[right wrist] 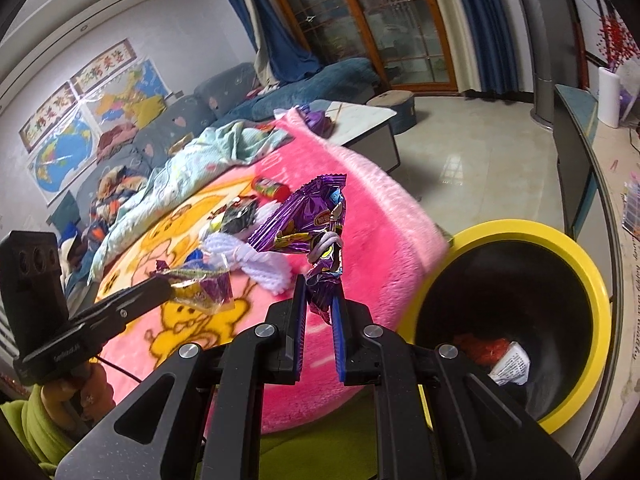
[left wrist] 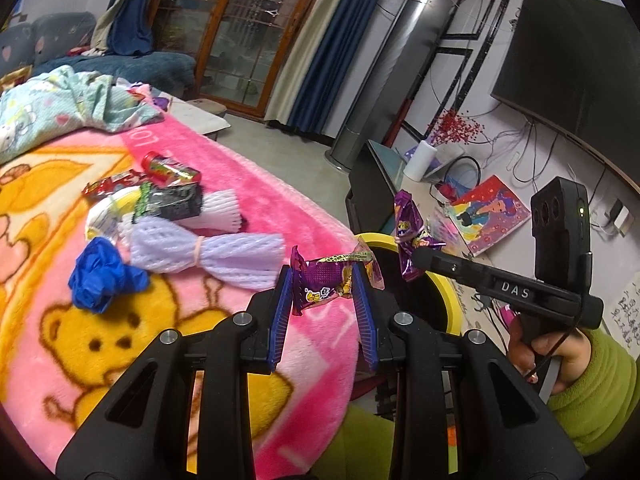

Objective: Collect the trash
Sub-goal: 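Carry both purple wrappers over the yellow-rimmed bin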

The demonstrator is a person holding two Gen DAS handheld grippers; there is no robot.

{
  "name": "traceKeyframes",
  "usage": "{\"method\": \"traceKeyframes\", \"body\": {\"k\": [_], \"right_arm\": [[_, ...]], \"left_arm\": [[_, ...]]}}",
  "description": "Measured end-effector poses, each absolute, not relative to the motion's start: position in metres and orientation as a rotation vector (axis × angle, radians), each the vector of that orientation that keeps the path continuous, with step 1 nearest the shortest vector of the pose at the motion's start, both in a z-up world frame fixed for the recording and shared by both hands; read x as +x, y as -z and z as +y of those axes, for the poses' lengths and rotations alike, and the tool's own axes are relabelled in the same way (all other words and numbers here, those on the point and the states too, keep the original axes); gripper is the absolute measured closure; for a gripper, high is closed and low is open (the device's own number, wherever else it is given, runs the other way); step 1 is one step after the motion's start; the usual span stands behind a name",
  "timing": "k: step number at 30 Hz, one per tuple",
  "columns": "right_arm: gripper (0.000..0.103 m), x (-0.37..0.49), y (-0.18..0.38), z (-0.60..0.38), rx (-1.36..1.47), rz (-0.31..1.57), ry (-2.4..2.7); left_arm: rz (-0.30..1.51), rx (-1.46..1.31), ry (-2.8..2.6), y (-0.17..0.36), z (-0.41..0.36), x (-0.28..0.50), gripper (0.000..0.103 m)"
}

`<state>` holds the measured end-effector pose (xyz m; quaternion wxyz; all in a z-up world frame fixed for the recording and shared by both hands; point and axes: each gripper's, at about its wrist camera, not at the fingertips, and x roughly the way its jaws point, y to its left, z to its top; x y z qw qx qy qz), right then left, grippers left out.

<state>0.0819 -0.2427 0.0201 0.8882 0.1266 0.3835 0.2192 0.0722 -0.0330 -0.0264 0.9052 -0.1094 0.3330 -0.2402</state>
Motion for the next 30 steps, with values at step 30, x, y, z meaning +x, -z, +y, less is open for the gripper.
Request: {"method": "traceKeyframes", "body": {"k": [30], "right_arm": [[0.091,0.08,-0.009,-0.326,0.401,0.758,-0.253]], "left_arm": [[0.683,-0.126,0.606,0.027,-0.115,0.084,0.08]]}}
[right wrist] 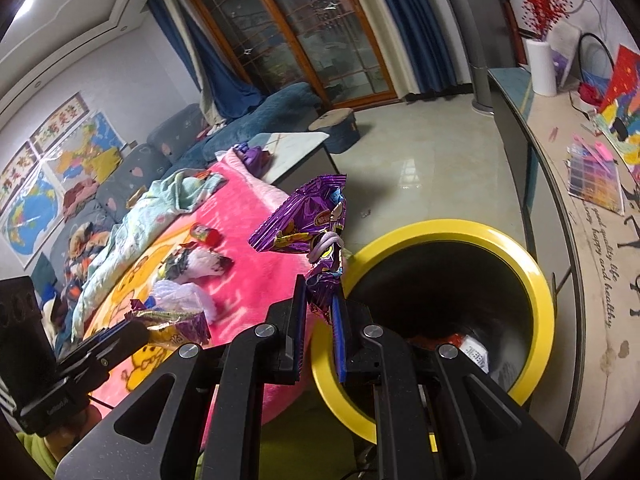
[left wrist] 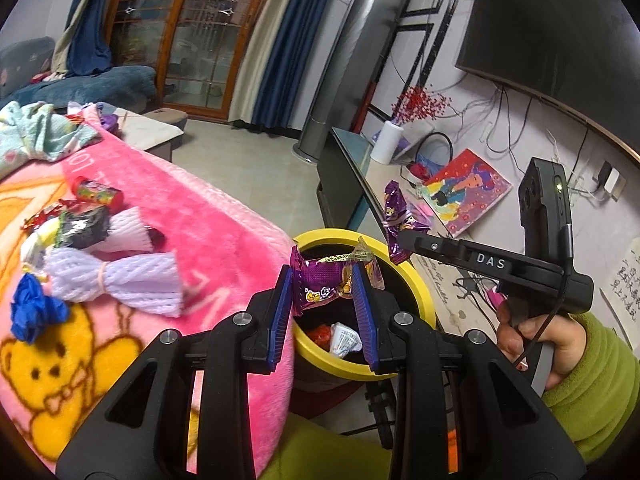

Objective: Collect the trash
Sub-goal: 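Carry both purple wrappers over the yellow-rimmed bin, then open both grippers to drop the purple wrappers into the bin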

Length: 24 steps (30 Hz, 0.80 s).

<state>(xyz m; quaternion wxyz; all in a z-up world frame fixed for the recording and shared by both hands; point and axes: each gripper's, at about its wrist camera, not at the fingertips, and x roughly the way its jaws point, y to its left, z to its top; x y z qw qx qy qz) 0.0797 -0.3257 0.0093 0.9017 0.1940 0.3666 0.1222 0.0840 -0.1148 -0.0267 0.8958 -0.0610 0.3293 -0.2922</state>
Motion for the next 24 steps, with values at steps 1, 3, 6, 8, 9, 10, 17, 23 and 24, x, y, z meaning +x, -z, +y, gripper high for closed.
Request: {"method": "traceKeyframes", "body": {"k": [1,3,6,8,9,10,17,23,24], "right_arm": [[0.091,0.08,-0.008,-0.328,0.407,0.76,-0.245],[0.091,0.081,-0.005,-0.334,0.419,0.767,-0.228],[0.091,0.082,0.0,-0.344,0.432,0.775,-0.196],[0.091,0.083,0.005,-0.349,0.439,0.781,-0.172],[0.091,0.083,0.007,-0.352,0.441,0.785,-0.161],[0.091,0.083,0.009,-0.355,0.444,0.787,-0.15],[0.091,0.087,0.025,-0.373,0.445,0.808,-0.074],[0.09,0.09,0.036,-0.388,0.47,0.831,-0.026],[0.09,0.09,0.039,-0.391,0.485,0.836,-0.025]], "left_arm": [[0.684,-0.116,0.611,0.028,-0.119,0.085,0.08],[0.686,-0.103,0.618,0.031,-0.127,0.085,0.079],[0.69,-0.077,0.629,0.035,-0.138,0.09,0.079],[0.7,-0.06,0.633,0.039,-0.148,0.094,0.079],[0.702,-0.051,0.634,0.041,-0.151,0.095,0.079],[0.703,-0.038,0.635,0.043,-0.156,0.096,0.079],[0.732,0.012,0.649,0.058,-0.181,0.111,0.077],[0.771,0.041,0.652,0.073,-0.199,0.125,0.076],[0.779,0.043,0.653,0.075,-0.202,0.126,0.076]]}}
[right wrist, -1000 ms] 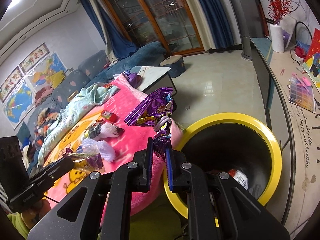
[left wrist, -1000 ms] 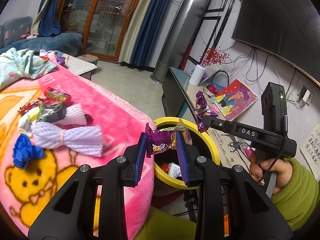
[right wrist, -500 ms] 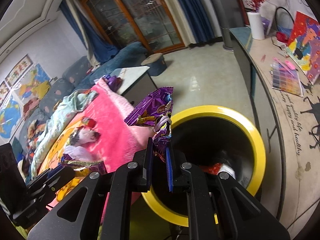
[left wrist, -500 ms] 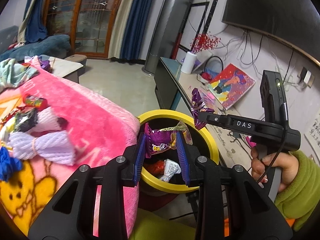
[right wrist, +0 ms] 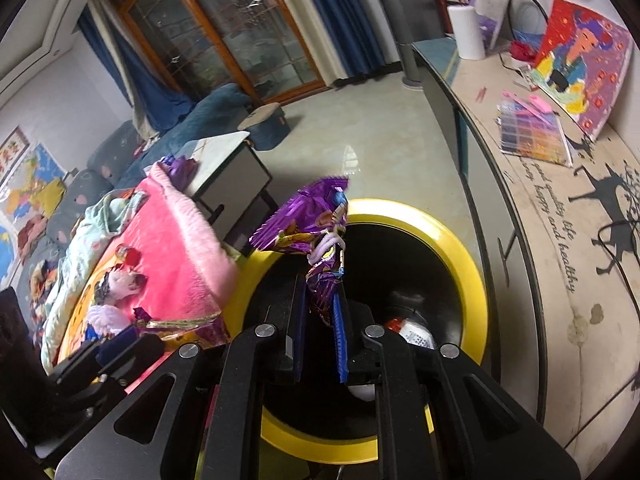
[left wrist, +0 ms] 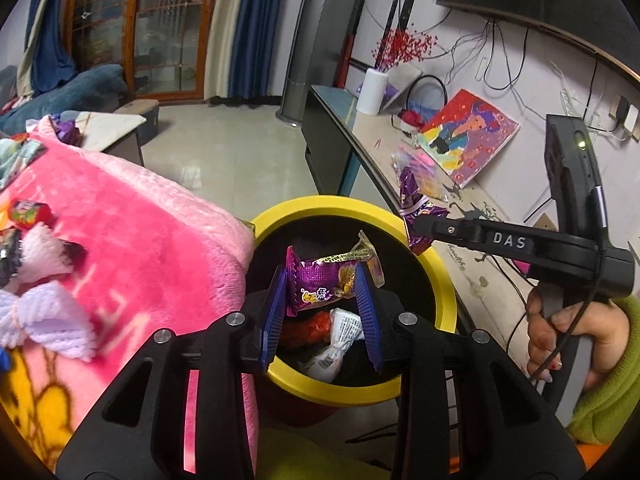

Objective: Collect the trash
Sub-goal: 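Open both grippers to drop the purple wrappers into the bin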

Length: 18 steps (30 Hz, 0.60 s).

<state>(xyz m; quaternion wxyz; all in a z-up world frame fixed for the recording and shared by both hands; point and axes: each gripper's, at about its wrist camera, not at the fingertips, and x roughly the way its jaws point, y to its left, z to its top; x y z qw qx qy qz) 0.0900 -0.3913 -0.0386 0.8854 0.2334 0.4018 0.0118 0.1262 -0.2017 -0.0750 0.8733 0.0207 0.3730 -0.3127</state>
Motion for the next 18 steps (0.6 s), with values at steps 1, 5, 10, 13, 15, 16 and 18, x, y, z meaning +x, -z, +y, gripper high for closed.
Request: {"method": "traceKeyframes", "body": {"k": [1,5,10,13,15,16,18], "right_arm": [[0.089,0.09,0.04,-0.393,0.498,0.841,-0.026],[0.072,0.091,0.046,-0.399,0.529,0.853,-0.014],[0.066,0.09,0.044,-0.401,0.546,0.838,-0.001],[0.063,0.091,0.04,-0.398,0.533,0.821,-0.004],[0.059,0.091,0.036,-0.393,0.528,0.813,-0.022],[0.058,0.09,0.035,-0.39,0.524,0.808,-0.029],[0.056,0.091,0.03,-0.383,0.514,0.793,-0.051]], "left_arm": [[0.785,0.046,0.656,0.077,-0.204,0.128,0.073],[0.79,0.029,0.653,0.08,-0.206,0.13,0.038],[0.798,-0.022,0.63,0.08,-0.196,0.133,0.016],[0.779,-0.039,0.601,0.075,-0.186,0.131,0.012],[0.758,-0.052,0.578,0.071,-0.178,0.128,0.011],[0.747,-0.059,0.564,0.07,-0.173,0.127,0.011],[0.723,-0.06,0.523,0.064,-0.165,0.124,0.011]]}}
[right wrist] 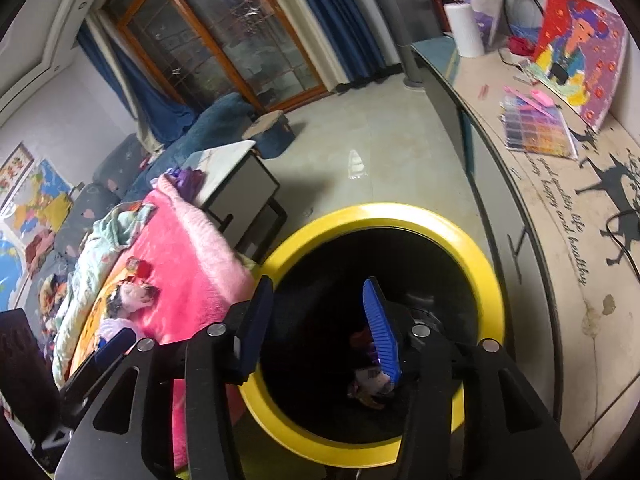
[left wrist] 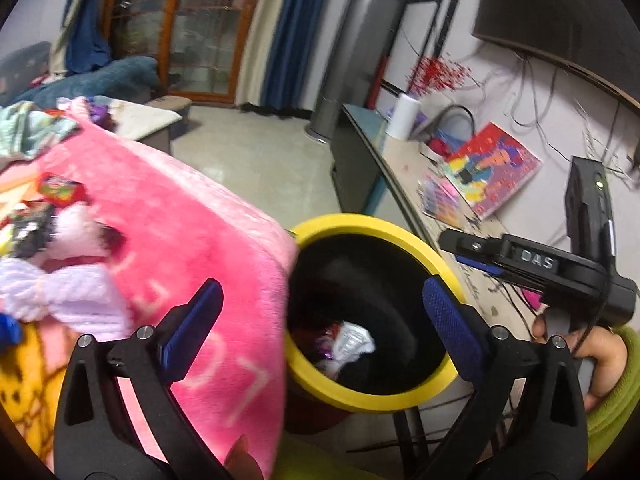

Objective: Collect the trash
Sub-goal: 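Open both grippers to drop the purple wrappers into the bin, then move both open grippers back to the remaining trash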

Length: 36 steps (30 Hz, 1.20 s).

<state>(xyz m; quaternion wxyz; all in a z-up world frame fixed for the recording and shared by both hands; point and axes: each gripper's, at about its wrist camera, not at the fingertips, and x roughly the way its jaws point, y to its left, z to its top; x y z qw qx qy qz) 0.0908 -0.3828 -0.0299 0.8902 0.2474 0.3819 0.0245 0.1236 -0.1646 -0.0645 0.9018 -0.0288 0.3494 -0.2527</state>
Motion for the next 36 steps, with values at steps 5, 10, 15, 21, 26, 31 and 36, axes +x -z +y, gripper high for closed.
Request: {"method": "traceKeyframes", "body": {"k": [5,10,15,21,26,31,36], "right_arm": [[0.046,0.086,0.01,-0.36,0.453,0.723,-0.109],[0.041,0.079,-0.008,-0.336,0.388,0.657,-0.162],[0.039,0.078,-0.013,-0.311,0.363,0.654,-0.22],[0.036,0.077,-0.02,-0.282,0.306,0.649,-0.28],[0.035,0.076,-0.024,-0.261,0.266,0.647,-0.318],[0.033,0.08,-0.024,-0.241,0.233,0.66,-0.356],[0.033,0.085,-0.022,-0.219,0.202,0.676,-0.403]], "left_arm": [[0.664,-0.075,0.444,0.051,-0.142,0.116,0.011],[0.612,-0.097,0.372,0.038,-0.116,0.112,0.011],[0.568,-0.119,0.314,0.03,-0.093,0.108,0.011],[0.534,-0.151,0.262,0.023,-0.068,0.103,0.011],[0.527,-0.181,0.23,0.021,-0.051,0.101,0.011],[0.525,-0.211,0.187,0.02,-0.031,0.101,0.011],[0.524,-0.243,0.135,0.02,-0.005,0.101,0.011]]}}
